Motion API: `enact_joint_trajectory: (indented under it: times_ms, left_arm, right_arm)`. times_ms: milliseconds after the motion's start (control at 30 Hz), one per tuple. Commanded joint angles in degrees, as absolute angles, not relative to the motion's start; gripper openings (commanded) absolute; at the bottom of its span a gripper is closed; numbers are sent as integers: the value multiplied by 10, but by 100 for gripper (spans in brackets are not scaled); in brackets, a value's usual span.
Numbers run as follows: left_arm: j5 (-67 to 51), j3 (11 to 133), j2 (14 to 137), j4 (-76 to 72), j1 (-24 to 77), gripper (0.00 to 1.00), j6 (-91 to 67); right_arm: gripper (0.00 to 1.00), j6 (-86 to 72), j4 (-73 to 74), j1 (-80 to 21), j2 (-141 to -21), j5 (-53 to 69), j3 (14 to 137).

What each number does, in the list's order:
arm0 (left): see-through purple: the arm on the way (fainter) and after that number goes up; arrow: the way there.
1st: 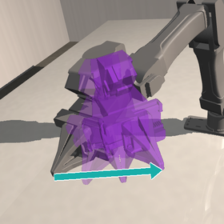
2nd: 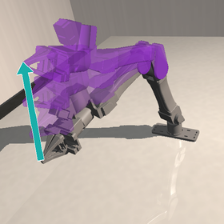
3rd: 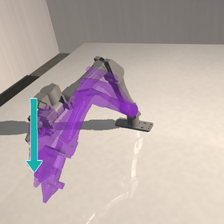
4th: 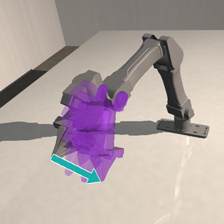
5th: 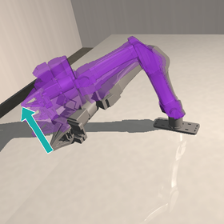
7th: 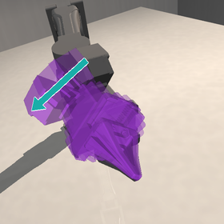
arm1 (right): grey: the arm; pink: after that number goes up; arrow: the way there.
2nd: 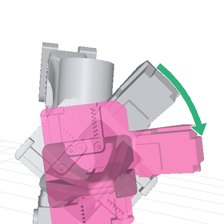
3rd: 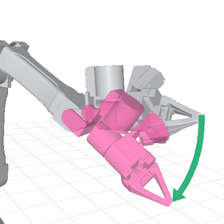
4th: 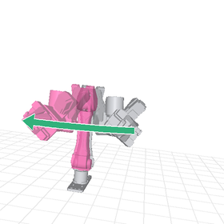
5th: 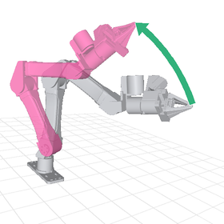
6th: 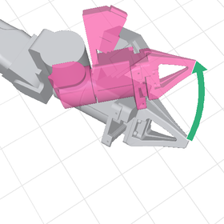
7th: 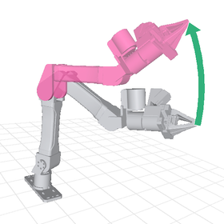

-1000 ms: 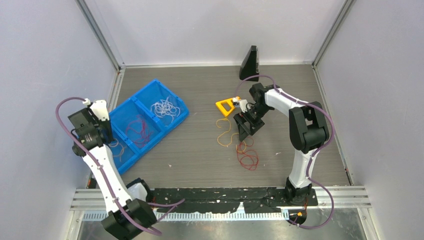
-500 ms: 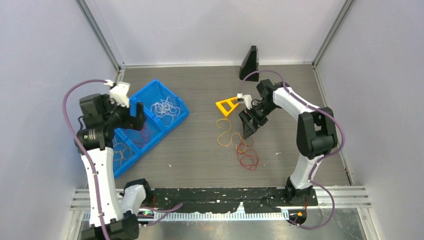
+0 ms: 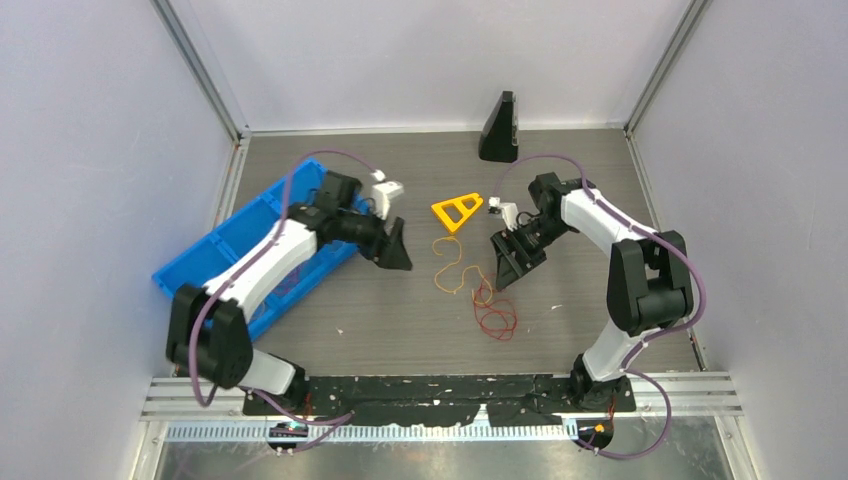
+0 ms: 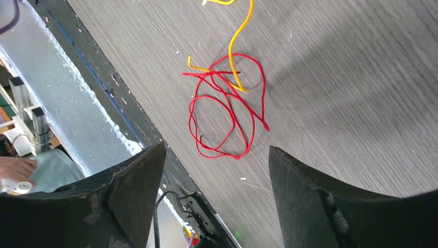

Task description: Untangle the cables

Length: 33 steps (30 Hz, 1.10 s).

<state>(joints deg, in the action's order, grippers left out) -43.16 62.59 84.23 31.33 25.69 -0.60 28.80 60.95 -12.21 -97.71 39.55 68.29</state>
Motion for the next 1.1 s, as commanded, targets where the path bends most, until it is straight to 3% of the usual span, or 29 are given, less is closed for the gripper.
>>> enact_joint_trajectory:
  times_ms: [0, 167, 333, 467, 800, 867, 1000, 1067]
  left_arm:
    - [-465, 665, 867, 202, 316, 74, -9]
    - [-432, 657, 905, 166, 337, 78, 12]
    - [-383, 680, 970, 153, 337, 74, -42]
    - [-374, 693, 1022, 157, 336, 71, -87]
    - [-347, 722, 1129, 178, 340, 60, -145]
    - [-355, 731, 1144, 174, 343, 53, -144]
    - [-392, 754, 1150, 172, 344, 14, -138]
    - [-393, 762, 1114, 191, 343, 0, -111]
  right_arm:
    - [76, 260, 565, -122, -1000, 431, 683]
    - [68, 237, 516, -122, -1042, 436, 692]
    - [46, 241, 504, -122, -1064, 435, 693]
    - [37, 235, 493, -122, -1060, 439, 679]
    - [35, 220, 475, -122, -1038, 434, 643]
    - [35, 218, 475, -122, -1035, 432, 644]
    - [35, 217, 485, -122, -1032, 426, 650]
    - [35, 219, 485, -122, -1029, 420, 649]
